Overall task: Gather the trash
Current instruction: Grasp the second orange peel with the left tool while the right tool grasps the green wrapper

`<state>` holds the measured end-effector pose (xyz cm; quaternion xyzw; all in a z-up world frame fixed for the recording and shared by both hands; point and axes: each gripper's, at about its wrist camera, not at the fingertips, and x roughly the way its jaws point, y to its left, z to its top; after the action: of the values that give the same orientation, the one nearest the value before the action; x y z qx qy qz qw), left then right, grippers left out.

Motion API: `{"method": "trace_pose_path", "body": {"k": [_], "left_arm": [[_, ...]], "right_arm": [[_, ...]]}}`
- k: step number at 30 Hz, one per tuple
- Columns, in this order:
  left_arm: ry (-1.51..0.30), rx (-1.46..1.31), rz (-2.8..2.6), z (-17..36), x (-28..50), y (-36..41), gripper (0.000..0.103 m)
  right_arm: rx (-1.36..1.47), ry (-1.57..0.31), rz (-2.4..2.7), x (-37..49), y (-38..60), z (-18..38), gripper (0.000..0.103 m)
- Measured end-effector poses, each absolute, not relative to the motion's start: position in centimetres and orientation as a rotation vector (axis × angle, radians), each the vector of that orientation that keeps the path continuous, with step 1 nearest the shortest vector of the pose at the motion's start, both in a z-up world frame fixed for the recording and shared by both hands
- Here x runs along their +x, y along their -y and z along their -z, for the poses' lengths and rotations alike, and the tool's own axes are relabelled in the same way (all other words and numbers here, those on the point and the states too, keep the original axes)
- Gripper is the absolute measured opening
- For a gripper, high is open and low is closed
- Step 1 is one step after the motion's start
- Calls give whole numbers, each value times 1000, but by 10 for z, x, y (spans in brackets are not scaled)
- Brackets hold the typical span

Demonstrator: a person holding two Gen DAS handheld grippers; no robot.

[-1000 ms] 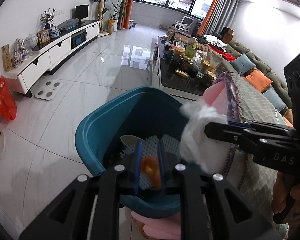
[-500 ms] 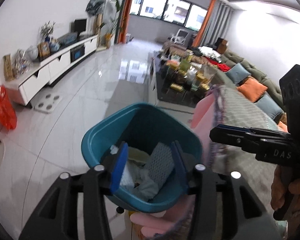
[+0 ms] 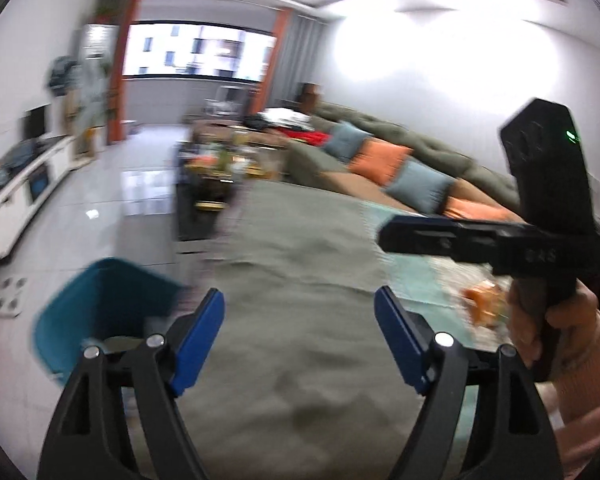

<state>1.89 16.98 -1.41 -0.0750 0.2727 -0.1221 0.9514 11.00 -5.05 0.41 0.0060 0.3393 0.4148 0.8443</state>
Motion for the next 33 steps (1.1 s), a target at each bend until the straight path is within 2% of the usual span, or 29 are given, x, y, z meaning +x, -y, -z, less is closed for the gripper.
{"method": "trace_pose_path", "body": {"k": [10,16,19,27,33], "left_arm": [[-689,-44,535,47,47,-36,78],[-768,20,604,65,65,13,76],[-813,33,622,74,76,32,65],[-866,32,636,78,96,52,57],[-890,38,640,80,102,61,44]], "right_arm": [[135,-710,-588,100,196,10,59],[211,-712,-470,94,253,22,60],[240,-709,-435,90,274,27,60],[284,-724,-350,94,308,43,60],[344,-762,-267,118,336,59,60]]}}
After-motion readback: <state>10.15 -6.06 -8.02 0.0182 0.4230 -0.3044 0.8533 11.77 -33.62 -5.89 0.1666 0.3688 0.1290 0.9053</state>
